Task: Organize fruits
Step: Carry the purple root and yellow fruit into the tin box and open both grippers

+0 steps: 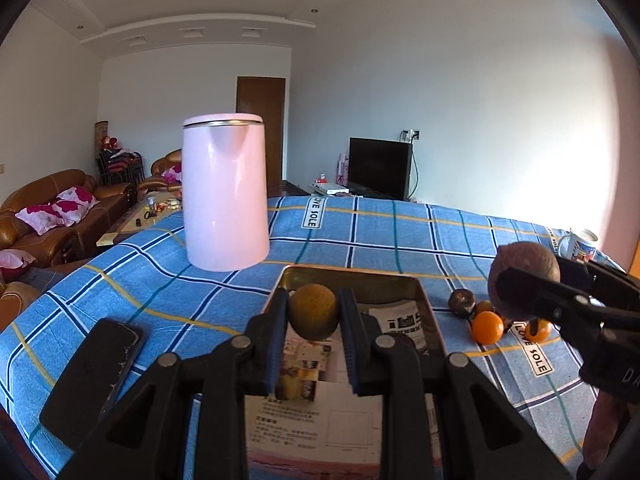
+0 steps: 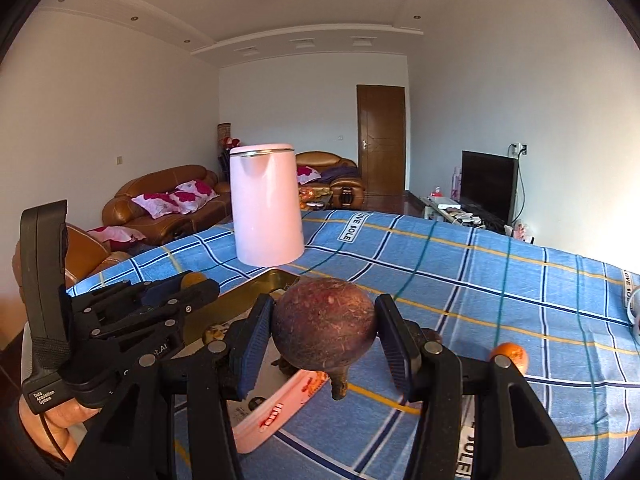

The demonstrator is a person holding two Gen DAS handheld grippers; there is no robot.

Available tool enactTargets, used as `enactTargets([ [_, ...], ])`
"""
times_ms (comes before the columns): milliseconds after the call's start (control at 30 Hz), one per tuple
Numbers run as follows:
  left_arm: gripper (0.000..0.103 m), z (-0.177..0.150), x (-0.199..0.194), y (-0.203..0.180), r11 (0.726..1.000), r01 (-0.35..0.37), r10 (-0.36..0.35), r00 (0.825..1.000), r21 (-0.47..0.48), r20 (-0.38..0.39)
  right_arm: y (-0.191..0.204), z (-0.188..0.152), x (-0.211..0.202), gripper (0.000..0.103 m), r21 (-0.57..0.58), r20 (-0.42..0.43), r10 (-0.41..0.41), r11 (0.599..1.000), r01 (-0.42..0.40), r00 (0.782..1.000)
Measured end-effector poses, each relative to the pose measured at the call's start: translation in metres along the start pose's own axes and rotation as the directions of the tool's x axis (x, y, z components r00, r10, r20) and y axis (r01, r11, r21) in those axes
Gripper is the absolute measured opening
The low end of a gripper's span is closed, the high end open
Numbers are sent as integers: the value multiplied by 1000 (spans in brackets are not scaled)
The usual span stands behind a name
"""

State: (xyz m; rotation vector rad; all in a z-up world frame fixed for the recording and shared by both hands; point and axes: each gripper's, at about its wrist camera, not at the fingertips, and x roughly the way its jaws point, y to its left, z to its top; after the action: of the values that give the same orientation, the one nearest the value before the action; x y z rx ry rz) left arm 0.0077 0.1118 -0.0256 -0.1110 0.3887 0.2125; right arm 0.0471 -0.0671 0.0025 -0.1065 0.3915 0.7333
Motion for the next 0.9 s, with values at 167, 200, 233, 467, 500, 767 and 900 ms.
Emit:
enactTargets([
  [167,27,4,18,18,1000,1,-2,999,-8,-50,19,-2,34,54,-12,-71,42,999,-43,997],
  [200,27,5,22,22,1000,8,-9,998,-16,-64,22,-3,41,54,-11,-89,52,999,-53,995],
  [233,27,5,27,25,1000,12,-14,997,-22,-73,24,-4,47,54,-8,-107,61,998,-62,992],
  [467,27,12,50,33,1000,14,-15,992,-10,-128,35,-16,86,54,-2,-230,70,997,-72,971],
  [500,27,13,53,32,1000,20,-21,991,-6,-136,37,-17,89,54,-3,-245,69,997,-72,967],
  [767,28,14,64,20,999,13,-7,984,33,-180,41,-21,108,54,-10,-320,70,997,-77,945],
  [900,47,18,57,13,999,14,-8,987,36,-163,37,-20,96,60,-3,-283,74,997,-79,956],
])
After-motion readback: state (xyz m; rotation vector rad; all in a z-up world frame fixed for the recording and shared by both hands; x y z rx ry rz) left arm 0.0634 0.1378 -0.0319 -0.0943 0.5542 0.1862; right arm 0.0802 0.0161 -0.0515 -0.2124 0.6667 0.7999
